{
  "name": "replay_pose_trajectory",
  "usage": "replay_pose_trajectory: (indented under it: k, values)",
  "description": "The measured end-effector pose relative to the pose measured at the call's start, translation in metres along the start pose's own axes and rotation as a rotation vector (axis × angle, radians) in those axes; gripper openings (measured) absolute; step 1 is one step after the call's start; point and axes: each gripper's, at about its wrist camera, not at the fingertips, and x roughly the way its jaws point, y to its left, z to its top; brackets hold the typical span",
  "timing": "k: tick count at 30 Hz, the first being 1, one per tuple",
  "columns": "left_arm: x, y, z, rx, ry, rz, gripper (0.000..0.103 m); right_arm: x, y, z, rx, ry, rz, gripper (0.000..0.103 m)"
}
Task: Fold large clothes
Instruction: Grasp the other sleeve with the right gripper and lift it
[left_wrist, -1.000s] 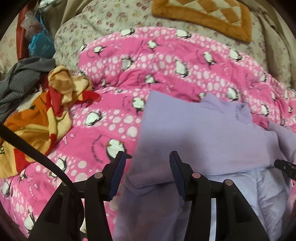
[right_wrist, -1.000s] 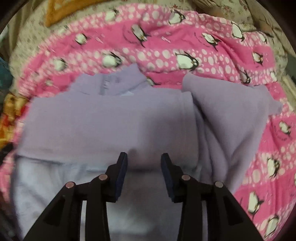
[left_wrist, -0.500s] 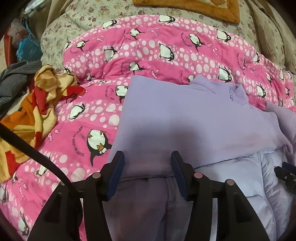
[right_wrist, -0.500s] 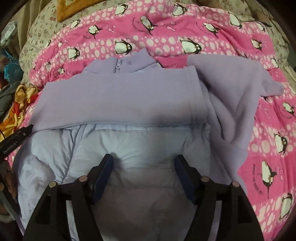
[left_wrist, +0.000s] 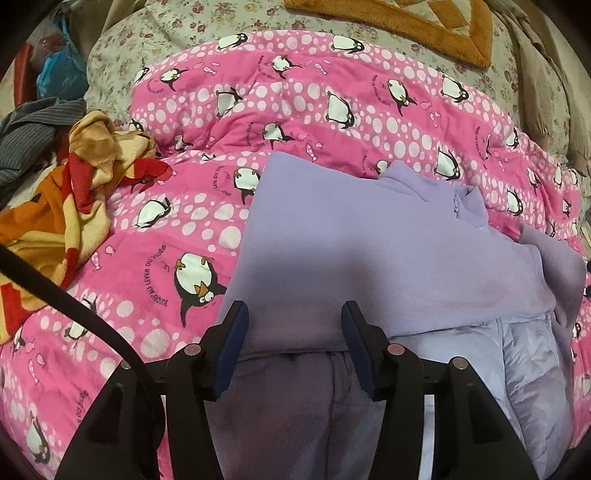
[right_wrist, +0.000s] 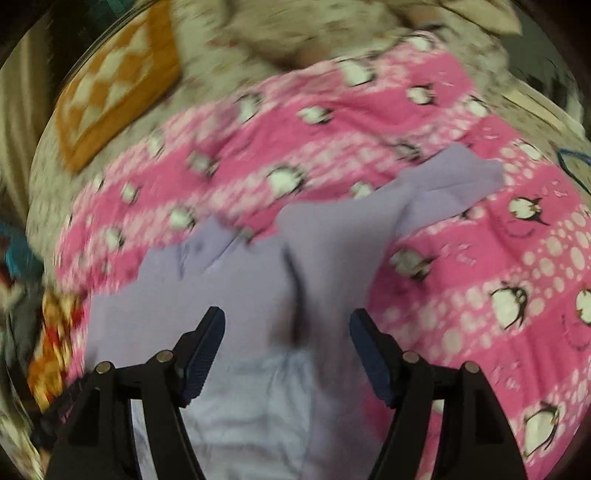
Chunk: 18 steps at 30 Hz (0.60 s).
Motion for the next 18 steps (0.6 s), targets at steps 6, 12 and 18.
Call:
replay_pose_trajectory:
  k: [6, 12, 18]
  values:
    - [0.003, 0.002, 0.002, -0.013, 0.006, -0.003, 0.023, 0.031, -0.043, 0.048, 0.116, -0.003, -0.131, 0.077]
    - [0.005, 0.001, 0.004, -0.017, 0.009, 0.0, 0.023, 0.07, -0.059, 0.063, 0.184, 0.008, 0.006, 0.01]
    - [-0.002, 0.008, 0.007, -0.054, -0.011, -0.006, 0.023, 0.002, 0.041, 0.038, -0.096, -0.093, 0.202, 0.01]
